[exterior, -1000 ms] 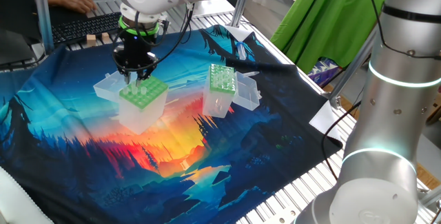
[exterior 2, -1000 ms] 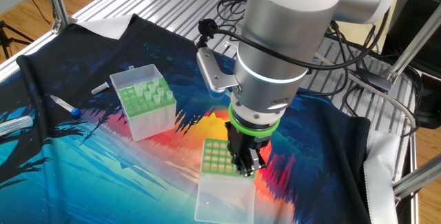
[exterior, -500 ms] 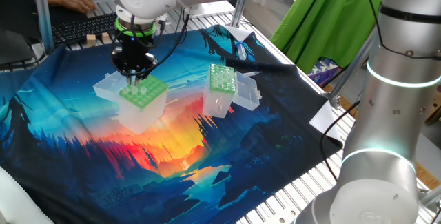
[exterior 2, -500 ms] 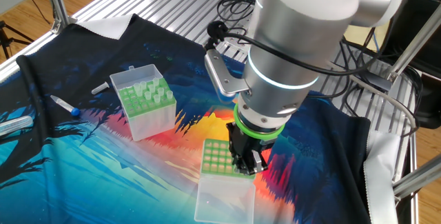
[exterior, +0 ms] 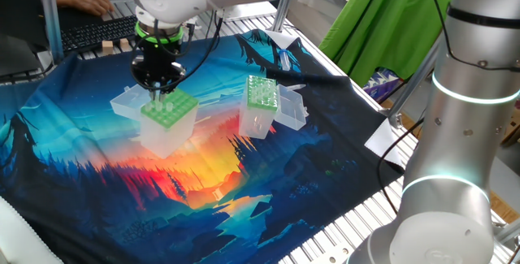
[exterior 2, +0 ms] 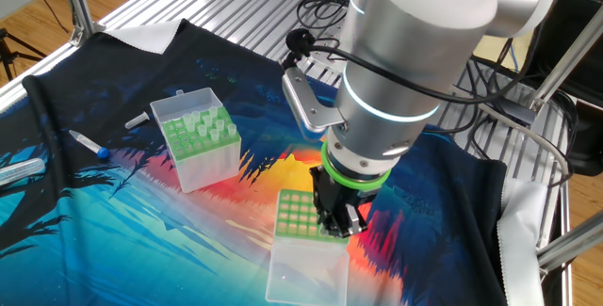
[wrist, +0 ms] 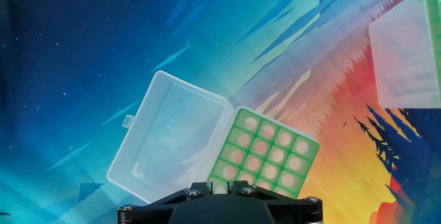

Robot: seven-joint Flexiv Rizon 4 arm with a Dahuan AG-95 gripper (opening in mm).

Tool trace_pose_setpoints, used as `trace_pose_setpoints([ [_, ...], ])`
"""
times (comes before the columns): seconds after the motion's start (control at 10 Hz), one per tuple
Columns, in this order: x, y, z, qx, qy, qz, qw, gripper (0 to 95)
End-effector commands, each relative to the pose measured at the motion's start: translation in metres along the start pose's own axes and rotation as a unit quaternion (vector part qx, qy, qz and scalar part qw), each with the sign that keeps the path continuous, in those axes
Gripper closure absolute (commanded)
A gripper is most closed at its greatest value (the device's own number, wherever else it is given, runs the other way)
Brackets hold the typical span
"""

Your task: Transfer all large pipette tips from one holder to another

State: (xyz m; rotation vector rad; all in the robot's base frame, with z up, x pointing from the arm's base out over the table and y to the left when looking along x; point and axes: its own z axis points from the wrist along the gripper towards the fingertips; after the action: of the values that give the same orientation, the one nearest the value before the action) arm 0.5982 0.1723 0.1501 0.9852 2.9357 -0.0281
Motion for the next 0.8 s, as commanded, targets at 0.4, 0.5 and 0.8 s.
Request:
trace_pose_setpoints([
  [0.4,-0.003,-0.006,-0.028,-0.005,0.009,-0.015,0.9998,95.0],
  [0.5,-0.004,-0.007,-0.033,-0.007,0.01,-0.015,0.9998,95.0],
  [0.8,-0.01,-0.01,-0.053,-0.015,0.019,-0.016,0.9996,95.0],
])
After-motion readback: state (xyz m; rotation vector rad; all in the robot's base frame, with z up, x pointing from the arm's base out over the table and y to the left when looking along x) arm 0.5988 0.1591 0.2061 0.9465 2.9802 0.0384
